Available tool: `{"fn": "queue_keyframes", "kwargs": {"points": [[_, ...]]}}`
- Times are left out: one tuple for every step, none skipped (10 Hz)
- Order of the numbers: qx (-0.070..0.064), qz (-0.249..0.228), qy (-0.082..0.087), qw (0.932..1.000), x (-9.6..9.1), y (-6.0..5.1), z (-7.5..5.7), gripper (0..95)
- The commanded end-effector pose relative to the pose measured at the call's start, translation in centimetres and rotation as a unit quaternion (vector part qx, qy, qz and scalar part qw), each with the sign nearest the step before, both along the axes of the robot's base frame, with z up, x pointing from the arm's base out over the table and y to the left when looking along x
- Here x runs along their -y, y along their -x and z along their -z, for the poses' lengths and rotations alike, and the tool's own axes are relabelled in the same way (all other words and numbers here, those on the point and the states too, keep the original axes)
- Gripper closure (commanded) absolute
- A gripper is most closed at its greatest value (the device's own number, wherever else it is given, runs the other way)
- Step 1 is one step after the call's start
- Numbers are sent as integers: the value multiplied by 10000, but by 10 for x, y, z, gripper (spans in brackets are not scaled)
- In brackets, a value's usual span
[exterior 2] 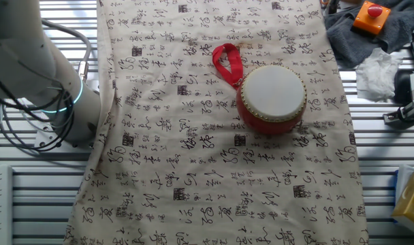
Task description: Play the drum
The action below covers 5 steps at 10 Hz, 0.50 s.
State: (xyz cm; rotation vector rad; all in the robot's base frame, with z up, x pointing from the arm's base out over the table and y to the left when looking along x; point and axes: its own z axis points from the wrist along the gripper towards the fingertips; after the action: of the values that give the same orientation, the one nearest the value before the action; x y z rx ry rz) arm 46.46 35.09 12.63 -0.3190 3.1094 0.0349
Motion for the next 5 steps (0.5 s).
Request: {"fn": "queue_keyframes", "kwargs": {"points": [[45, -43, -2, 10000, 5, 3, 9, 950], [80, -74, 3, 9999, 7, 4, 19, 950], [85, -77, 25, 9999, 8, 4, 23, 950], [86, -83, 57, 9999, 9, 3, 33, 950], [97, -74, 61, 9999, 9, 3, 38, 950]]}}
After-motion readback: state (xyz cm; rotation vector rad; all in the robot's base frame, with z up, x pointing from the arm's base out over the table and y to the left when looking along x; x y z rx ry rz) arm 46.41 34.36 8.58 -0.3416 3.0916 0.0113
